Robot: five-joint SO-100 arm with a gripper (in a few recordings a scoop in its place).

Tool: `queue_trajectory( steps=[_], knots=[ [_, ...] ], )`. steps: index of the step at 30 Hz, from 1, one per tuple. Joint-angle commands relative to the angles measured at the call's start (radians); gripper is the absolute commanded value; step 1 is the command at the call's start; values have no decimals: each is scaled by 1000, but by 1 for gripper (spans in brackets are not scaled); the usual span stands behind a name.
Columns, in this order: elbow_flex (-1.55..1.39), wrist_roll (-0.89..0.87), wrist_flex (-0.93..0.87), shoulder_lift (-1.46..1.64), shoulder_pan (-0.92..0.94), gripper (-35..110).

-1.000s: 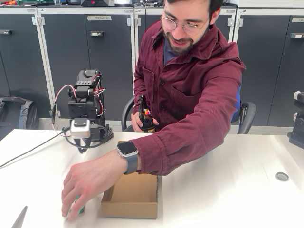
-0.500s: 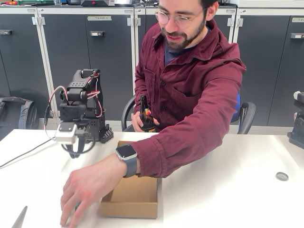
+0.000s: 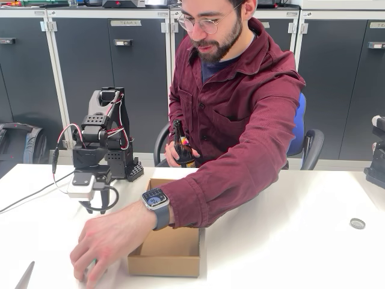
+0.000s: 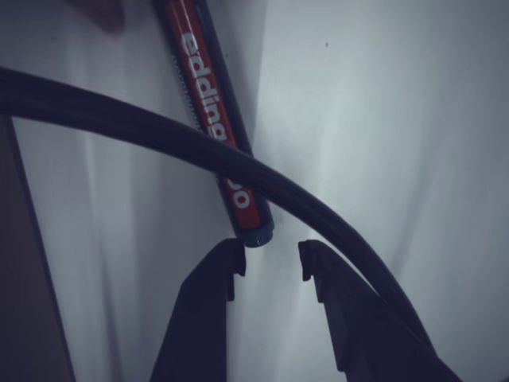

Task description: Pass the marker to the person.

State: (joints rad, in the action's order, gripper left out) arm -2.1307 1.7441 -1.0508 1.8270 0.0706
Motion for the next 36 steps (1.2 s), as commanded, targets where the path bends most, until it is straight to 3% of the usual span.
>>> queue_trajectory(
  steps=[1,15,36],
  knots=[
    [2,6,18,0,8,18],
    [-123,-104,181,-9,3,18],
    [64,-127,-51,-87,-196,21]
  ],
)
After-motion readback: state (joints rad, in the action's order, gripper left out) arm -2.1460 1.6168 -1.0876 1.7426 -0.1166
